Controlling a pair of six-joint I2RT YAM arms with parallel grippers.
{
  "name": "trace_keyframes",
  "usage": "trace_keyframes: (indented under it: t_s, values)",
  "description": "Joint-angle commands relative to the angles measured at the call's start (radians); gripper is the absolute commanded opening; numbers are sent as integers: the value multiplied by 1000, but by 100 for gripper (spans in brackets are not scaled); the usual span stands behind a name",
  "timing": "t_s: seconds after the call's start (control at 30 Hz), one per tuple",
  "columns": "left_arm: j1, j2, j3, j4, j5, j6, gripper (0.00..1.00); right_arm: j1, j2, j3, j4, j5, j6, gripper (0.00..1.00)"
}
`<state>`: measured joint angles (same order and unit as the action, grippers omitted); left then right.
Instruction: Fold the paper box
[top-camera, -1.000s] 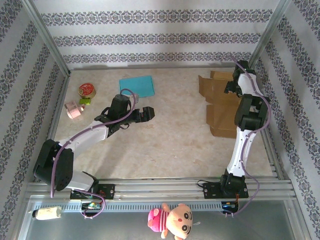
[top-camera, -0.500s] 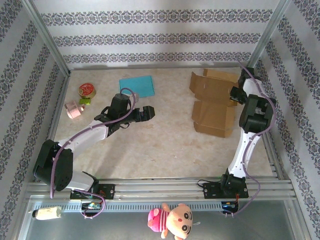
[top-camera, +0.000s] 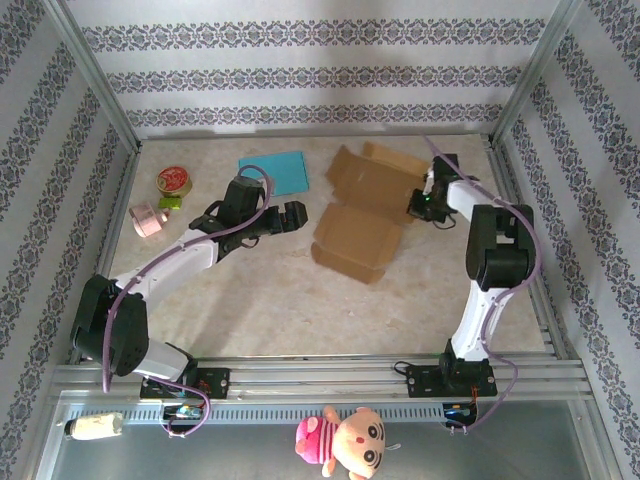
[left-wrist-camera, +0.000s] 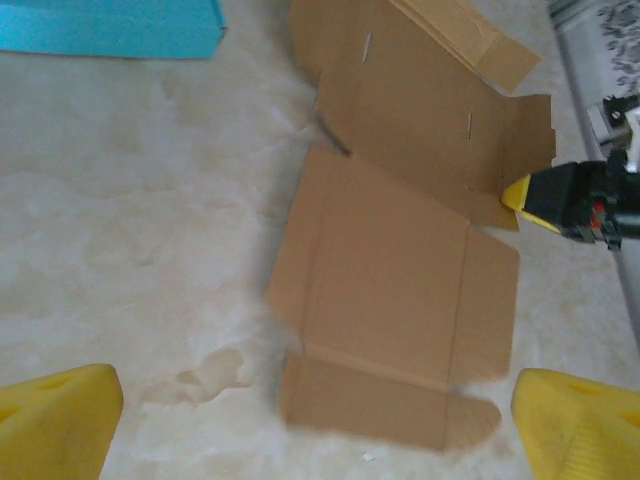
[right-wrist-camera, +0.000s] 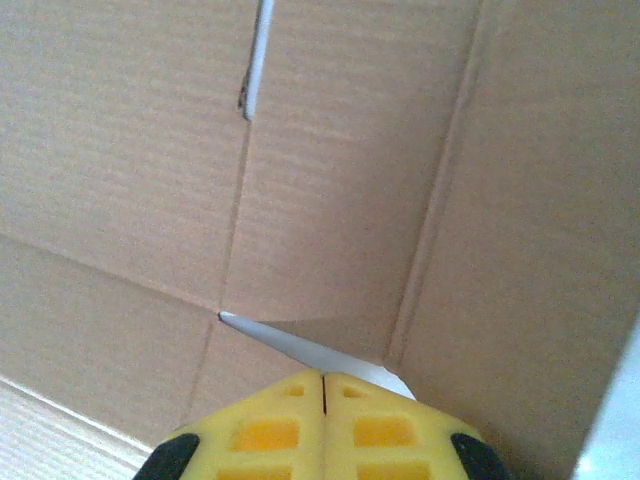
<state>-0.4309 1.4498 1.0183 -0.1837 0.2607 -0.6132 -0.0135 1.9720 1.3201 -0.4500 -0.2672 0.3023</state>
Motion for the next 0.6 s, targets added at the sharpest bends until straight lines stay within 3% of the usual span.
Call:
trace_keyframes:
  t_s: [0.0,0.27,0.4,0.57]
  values:
    - [37,20,18,-109,-69,-19,100,67,-53,-70,56,-74,36,0]
    - [153,77,45,-189,-150,59,97,254,-131,-169,42,-56,31,0]
    - [211,180,74,-111,-30,81,85,282,-168,-208,31,-20,40,2]
    - [216,374,205,-99,51,99,74,296,-203,-240,34,-22,41,4]
